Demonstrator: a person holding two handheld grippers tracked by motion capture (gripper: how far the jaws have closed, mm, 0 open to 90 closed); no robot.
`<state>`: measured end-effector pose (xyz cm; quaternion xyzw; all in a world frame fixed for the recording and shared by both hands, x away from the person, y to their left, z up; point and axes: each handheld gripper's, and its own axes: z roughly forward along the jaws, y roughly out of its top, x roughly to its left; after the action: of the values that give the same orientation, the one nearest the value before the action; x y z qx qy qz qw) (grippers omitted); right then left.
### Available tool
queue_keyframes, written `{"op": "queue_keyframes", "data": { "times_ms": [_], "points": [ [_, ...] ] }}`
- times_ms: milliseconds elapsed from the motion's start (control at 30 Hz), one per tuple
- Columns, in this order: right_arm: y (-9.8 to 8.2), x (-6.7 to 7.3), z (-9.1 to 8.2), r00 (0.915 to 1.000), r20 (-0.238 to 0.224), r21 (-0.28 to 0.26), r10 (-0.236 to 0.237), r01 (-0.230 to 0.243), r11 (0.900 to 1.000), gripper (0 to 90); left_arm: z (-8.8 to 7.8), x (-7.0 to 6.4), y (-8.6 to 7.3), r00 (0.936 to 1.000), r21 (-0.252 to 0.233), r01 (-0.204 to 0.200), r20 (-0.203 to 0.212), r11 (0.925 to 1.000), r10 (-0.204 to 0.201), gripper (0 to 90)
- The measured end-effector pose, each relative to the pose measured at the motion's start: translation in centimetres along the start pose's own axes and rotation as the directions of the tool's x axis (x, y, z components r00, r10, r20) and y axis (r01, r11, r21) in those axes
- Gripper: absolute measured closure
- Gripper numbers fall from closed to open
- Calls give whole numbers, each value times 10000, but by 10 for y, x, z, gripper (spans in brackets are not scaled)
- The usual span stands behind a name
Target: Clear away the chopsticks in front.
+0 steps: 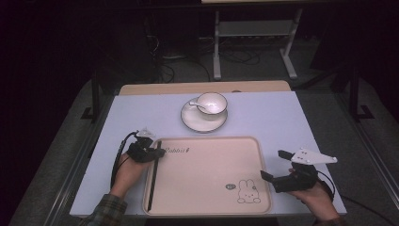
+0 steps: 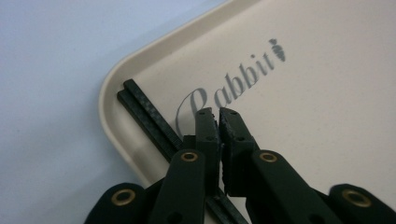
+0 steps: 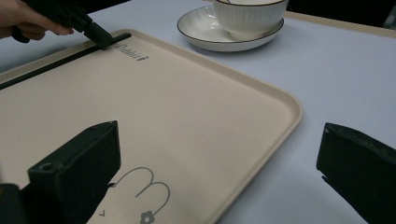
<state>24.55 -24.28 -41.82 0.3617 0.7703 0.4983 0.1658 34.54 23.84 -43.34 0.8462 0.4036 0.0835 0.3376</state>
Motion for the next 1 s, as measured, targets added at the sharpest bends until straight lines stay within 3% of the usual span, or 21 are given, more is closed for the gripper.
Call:
{"op": "queue_keyframes", "data": {
  "times_ms": [167,333,533,767,1000],
  "points": [
    [0,0,0,10000,6,17,42,-43,10000,0,-10,-2,-1,9998,-253,-122,164,9996,126,764],
    [0,-1,0,10000,15,-12,44,-44,10000,0,-21,-3,-8,9988,-272,-306,364,9992,316,583],
    [0,0,0,10000,20,-14,29,-29,10000,0,-41,-7,-16,9987,-879,-440,234,9952,463,383],
    [-1,0,-2,10000,59,-98,49,-49,9999,0,-60,-12,-34,9968,-1427,-795,-84,9866,791,249],
    [-1,-1,-5,9999,148,-173,32,-30,9998,0,-76,-14,-51,9977,-2016,-582,-470,9777,497,167]
  ]
}}
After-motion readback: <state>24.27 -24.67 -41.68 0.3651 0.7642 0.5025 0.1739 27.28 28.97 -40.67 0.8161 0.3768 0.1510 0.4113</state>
